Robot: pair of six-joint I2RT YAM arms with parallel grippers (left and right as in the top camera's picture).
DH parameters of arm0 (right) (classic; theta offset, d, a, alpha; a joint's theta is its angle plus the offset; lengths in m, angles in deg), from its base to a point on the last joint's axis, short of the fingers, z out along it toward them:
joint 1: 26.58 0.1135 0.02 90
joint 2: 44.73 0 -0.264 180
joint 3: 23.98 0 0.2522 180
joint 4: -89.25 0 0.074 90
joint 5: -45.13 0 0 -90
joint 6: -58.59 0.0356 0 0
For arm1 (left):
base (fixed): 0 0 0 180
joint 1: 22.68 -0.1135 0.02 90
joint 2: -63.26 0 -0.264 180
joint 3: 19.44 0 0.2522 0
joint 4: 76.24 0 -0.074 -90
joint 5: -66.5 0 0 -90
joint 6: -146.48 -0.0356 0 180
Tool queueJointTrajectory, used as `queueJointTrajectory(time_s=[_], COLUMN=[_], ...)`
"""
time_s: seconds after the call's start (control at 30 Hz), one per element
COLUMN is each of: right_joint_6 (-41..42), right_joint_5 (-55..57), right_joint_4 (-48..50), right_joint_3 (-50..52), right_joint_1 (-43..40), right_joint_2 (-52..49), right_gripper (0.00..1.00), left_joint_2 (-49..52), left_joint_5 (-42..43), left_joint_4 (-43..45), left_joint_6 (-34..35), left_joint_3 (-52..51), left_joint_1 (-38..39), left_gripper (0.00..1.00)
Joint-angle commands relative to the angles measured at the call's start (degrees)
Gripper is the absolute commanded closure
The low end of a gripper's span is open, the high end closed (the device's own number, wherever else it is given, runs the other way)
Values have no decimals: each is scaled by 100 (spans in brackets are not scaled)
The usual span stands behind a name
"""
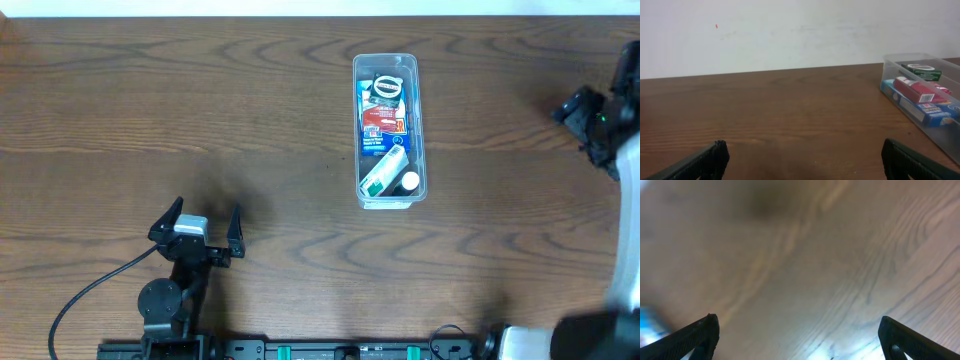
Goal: Pack container
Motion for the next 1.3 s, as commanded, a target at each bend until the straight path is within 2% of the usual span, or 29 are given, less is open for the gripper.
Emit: queueJointTrajectory(time_s=[0.0,0.27,0.43,0.57,0.7,1.0,1.27], right_joint_6=[94,-452,-468,-612,-1233,-1993,-1989], right_joint_5=[96,256,249,157,-380,-592,-566], right_joint_4=[-13,-136,83,1233,2625,5038,6404], right_joint_3=[-22,42,859,2315,3827,6575,7995], right_joint_1=[310,1113,1182,1182,1207,1657,1862], right_joint_2=[911,2498,3434,4356,5239,6898,7923], right_gripper=[1,1,1,1,1,1,1], left_joint_2=[-35,-35,-35,-35,-35,-35,-35], left_joint_5=[15,13,15,15,15,15,15], left_joint_4=[-234,-232,-234,-234,-232,-232,-234], left_joint_6=[-39,-39,-39,-39,-39,-39,-39], left_joint_3=[-83,-83,-83,-83,-83,-83,-83], left_joint_1=[-39,-39,-39,-39,-39,-39,-39], left_gripper=[2,2,2,2,2,2,2])
